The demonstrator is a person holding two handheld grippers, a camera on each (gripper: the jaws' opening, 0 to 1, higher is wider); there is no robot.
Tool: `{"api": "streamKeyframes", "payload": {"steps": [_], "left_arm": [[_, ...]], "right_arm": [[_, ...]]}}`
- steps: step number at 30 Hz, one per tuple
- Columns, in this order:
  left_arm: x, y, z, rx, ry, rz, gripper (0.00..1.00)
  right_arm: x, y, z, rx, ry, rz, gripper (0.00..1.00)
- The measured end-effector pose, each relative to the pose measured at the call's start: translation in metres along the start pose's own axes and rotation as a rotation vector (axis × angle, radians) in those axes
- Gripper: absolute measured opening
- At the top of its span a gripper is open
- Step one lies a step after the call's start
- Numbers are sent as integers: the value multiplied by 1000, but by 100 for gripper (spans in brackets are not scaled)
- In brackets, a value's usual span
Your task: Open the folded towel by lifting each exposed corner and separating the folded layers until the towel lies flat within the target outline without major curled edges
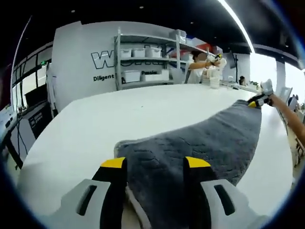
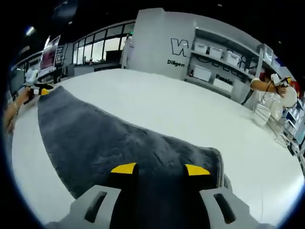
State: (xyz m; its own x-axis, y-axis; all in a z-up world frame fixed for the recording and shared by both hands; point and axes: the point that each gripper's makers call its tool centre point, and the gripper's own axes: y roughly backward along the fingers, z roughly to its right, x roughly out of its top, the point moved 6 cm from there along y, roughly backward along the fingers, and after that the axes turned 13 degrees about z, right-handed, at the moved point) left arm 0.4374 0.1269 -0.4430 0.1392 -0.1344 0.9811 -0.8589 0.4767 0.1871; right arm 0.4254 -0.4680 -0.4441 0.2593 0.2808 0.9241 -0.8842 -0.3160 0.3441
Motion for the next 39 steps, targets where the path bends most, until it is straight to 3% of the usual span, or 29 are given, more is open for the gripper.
{"api": "streamKeyframes", "payload": {"steps": [5,11,20,30,39], "left_arm": [[-8,-7,1,-6,-87,-34,31],[-12,-11,3,-32,-98,-46,21],[-14,-19,1,-62,-129,-43,8],[-13,-27,-5,-76,-175,-52,6],[-13,-38,-18,-81,-145,-50,6]], "right_arm": [[-8,-6,-5,23,21,-26,22],[-10,-9,-8,50,7,-17,9],[-11,-13,-6,53,-5,-6,6],[-11,-21,-4,36,-10,18,6],[-9,-34,-1,16,-36,58,6]]}}
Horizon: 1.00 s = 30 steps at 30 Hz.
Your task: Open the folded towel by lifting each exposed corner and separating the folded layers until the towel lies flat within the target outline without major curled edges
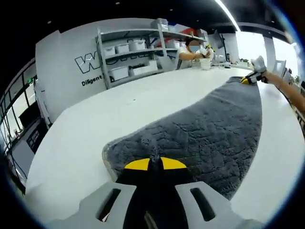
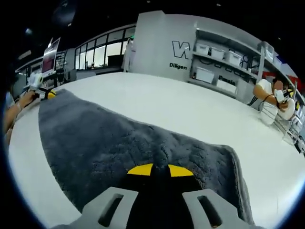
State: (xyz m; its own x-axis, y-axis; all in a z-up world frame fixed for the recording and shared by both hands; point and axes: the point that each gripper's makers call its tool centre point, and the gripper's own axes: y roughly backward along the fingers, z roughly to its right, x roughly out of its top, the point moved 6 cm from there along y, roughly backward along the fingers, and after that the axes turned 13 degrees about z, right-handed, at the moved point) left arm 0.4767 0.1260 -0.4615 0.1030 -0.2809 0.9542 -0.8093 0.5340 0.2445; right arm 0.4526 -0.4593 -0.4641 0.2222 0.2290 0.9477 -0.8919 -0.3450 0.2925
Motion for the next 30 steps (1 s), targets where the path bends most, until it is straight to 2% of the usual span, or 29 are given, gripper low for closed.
{"api": "streamKeyframes", "payload": {"steps": [7,16,30], "left_arm": [[0,-9,-9,7,18,21,6],[0,-16,-15,1,44,19,6],[3,-33,-31,-3,29,5,6]], "right_arm": [[2,-6,0,6,-26,-5,6],[8,-25,5,-8,1,-12,6],[16,-51,14,-25,4,-1,6]]}}
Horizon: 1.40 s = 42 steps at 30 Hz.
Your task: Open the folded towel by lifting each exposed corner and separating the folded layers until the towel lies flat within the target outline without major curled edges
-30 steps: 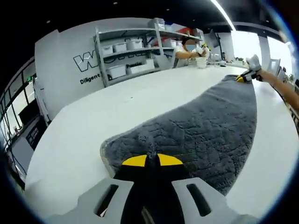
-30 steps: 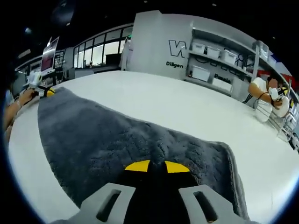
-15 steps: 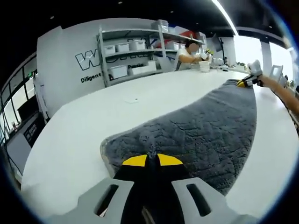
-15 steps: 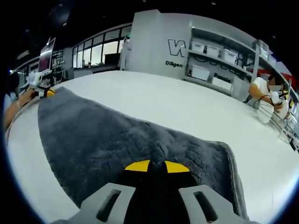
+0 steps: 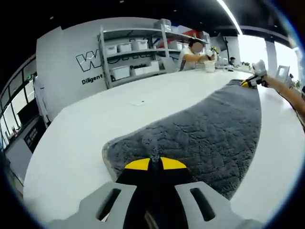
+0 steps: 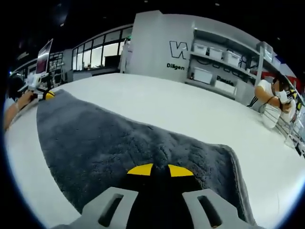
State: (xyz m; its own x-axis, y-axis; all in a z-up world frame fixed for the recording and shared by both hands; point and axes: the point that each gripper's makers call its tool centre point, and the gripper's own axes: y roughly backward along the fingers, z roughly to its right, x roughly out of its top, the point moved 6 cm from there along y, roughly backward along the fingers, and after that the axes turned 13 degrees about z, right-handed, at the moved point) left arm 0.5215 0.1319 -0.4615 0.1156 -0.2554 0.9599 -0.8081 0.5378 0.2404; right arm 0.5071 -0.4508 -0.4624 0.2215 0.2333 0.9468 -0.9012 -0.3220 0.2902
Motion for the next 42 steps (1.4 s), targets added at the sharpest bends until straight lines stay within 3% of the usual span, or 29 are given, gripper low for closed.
{"api": "streamKeyframes", "payload": {"steps": [9,16,21,26,28,34,36,38,41,42], "left_arm": [[3,-13,-16,5,13,-17,6],[2,-13,-15,3,21,-4,6],[3,-12,-13,14,31,-20,6],[3,-9,-13,27,78,-24,12],[4,-7,-15,43,120,-16,18],[9,-8,-20,62,85,5,29],[19,-9,-24,77,93,54,34],[26,-10,-29,96,116,95,37],[29,-12,-41,117,127,94,43],[30,-12,-45,127,118,96,45]], "right_arm": [[6,-16,7,-4,5,-11,6],[4,-12,3,-3,15,4,6],[3,-10,2,-16,-23,7,8],[6,-10,3,-17,-23,-3,12],[7,-8,2,-14,-14,2,17],[13,0,9,-27,-48,16,35],[17,2,11,-35,-68,32,42],[21,3,14,-32,-79,46,54],[25,4,24,-78,-47,66,79],[26,4,26,-80,-47,68,83]]}}
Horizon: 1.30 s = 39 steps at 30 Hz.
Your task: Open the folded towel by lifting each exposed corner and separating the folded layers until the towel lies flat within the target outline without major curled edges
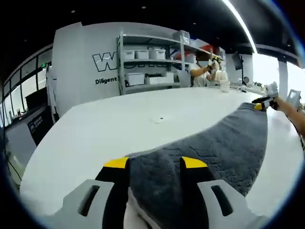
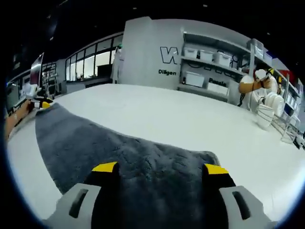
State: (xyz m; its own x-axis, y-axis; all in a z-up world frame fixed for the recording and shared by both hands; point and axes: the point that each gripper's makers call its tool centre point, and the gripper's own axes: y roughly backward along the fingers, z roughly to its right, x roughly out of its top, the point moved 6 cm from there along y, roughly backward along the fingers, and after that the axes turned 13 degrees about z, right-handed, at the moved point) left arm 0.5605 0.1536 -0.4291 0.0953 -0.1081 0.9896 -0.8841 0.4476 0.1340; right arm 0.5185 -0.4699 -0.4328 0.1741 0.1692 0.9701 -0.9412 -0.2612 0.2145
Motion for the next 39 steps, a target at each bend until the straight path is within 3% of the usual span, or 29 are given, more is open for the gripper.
{"api": "streamKeyframes", "payload": {"steps": [3,7,9,11,17,22,27,39], "left_arm": [[2,0,-15,48,7,12,47],[0,-4,-29,52,41,6,46],[-3,-5,-33,48,44,-2,38],[-8,-6,-34,25,63,-15,29],[-16,-11,-36,-11,100,-26,30],[-22,-14,-36,-25,122,-33,22],[-26,-14,-35,-55,118,-41,3],[-28,-17,-36,-81,68,-47,2]], "right_arm": [[2,0,10,7,-26,11,76],[-2,0,26,-19,-38,-3,74],[-5,-1,34,-30,-47,-8,72],[-7,1,39,-41,-61,-5,72],[-17,3,52,-60,-60,-35,72],[-19,5,57,-71,-66,-35,70],[-22,4,59,-72,-59,-55,69],[-24,7,71,-83,-78,-63,64]]}}
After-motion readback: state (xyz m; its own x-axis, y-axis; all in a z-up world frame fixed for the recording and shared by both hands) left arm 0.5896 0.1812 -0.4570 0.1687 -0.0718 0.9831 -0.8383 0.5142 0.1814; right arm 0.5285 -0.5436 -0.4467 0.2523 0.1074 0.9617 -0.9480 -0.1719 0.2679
